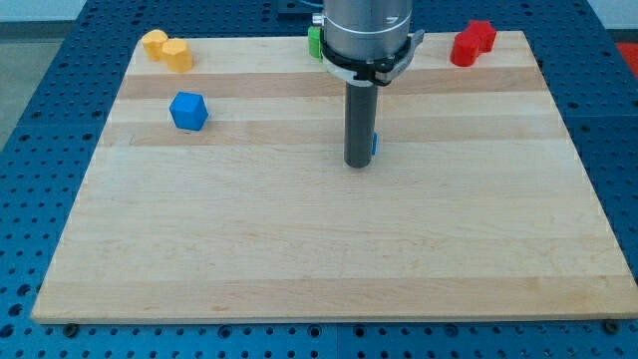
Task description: Move the blue cube closer to the blue triangle
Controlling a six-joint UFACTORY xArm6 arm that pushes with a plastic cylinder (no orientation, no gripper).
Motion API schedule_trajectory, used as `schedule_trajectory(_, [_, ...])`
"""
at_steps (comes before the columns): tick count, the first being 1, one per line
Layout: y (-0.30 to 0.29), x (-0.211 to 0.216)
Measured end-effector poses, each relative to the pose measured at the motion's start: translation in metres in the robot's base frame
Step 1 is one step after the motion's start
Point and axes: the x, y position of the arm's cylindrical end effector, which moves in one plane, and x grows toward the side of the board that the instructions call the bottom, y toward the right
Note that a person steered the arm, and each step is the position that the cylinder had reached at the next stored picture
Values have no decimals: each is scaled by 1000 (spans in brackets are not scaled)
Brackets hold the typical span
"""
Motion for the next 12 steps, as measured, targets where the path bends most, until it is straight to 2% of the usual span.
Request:
schedule_trajectory(1, [-35,26])
schedule_trajectory(2, [-128,33])
schedule_trajectory(4, [-328,-50])
schedule_trajectory(5, [-334,-58])
schedule_trajectory(7, [-315,-104])
schedule_trajectory(8, [-283,-105])
schedule_trajectory(10, [-212,-68])
schedule_trajectory(12, [-145,-56])
